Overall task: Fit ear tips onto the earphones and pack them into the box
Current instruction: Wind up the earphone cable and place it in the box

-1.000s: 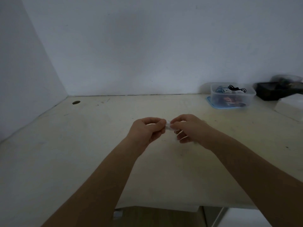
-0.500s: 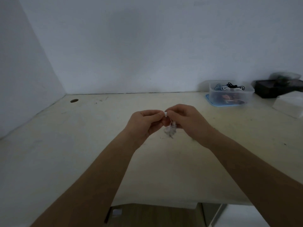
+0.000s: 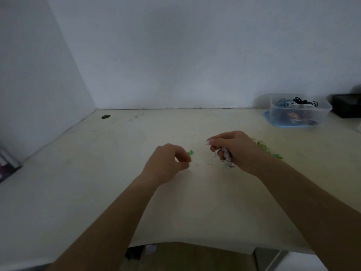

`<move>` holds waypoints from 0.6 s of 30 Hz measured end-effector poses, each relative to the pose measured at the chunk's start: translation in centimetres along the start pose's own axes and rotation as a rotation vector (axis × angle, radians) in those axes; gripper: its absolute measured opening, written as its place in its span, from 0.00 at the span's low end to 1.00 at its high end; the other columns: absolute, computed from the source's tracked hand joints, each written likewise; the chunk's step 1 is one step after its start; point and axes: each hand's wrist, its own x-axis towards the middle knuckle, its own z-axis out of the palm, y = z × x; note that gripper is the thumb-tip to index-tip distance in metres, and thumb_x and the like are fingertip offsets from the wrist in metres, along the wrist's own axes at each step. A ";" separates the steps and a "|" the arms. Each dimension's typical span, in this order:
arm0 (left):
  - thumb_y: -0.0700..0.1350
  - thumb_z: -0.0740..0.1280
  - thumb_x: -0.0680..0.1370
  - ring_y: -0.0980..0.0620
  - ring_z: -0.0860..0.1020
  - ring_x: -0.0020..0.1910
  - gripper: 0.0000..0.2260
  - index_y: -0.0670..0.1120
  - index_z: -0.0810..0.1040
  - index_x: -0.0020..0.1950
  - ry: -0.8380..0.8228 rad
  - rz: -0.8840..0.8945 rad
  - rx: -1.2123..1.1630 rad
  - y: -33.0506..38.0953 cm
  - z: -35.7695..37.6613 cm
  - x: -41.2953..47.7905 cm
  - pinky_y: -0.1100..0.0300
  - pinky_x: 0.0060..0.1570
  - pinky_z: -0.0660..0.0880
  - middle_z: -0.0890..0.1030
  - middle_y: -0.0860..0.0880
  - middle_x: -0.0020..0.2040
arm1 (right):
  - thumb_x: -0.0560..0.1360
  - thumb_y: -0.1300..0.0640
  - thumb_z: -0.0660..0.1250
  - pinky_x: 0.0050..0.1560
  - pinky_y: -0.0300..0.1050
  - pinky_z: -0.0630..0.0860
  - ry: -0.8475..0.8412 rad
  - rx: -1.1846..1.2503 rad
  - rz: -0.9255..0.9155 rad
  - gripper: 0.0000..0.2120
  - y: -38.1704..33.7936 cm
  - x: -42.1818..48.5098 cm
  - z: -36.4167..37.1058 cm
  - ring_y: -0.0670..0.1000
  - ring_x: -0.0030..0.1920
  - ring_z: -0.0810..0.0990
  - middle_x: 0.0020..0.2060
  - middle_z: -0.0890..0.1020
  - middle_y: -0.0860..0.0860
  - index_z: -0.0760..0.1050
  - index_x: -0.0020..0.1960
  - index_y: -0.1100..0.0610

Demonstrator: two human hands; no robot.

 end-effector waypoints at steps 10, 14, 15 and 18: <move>0.46 0.73 0.72 0.61 0.79 0.42 0.03 0.55 0.84 0.43 -0.040 -0.027 0.072 -0.3 1.2 0.5 0.64 0.46 0.76 0.82 0.58 0.41 | 0.76 0.66 0.69 0.29 0.40 0.72 -0.047 0.026 0.043 0.06 0.6 0.6 0.3 0.51 0.31 0.75 0.35 0.81 0.59 0.82 0.49 0.69; 0.46 0.73 0.74 0.62 0.78 0.39 0.03 0.53 0.82 0.42 -0.012 -0.009 -0.005 -0.9 0.7 1.1 0.69 0.42 0.72 0.82 0.57 0.41 | 0.75 0.66 0.69 0.28 0.42 0.72 -0.034 -0.038 0.062 0.05 0.4 1.2 0.7 0.52 0.30 0.75 0.32 0.80 0.57 0.83 0.46 0.67; 0.46 0.73 0.74 0.63 0.78 0.39 0.02 0.52 0.82 0.42 0.016 -0.009 -0.040 -0.9 0.4 1.4 0.68 0.42 0.72 0.82 0.57 0.41 | 0.75 0.66 0.69 0.29 0.42 0.73 -0.046 -0.056 0.069 0.05 0.3 1.3 0.8 0.51 0.29 0.74 0.32 0.80 0.56 0.83 0.46 0.66; 0.45 0.72 0.75 0.60 0.79 0.37 0.01 0.49 0.82 0.44 0.118 -0.037 -0.242 -0.2 -0.2 2.5 0.66 0.38 0.76 0.83 0.54 0.41 | 0.76 0.67 0.68 0.31 0.43 0.73 -0.067 -0.045 0.070 0.05 0.0 1.8 0.9 0.48 0.25 0.70 0.32 0.80 0.56 0.82 0.47 0.66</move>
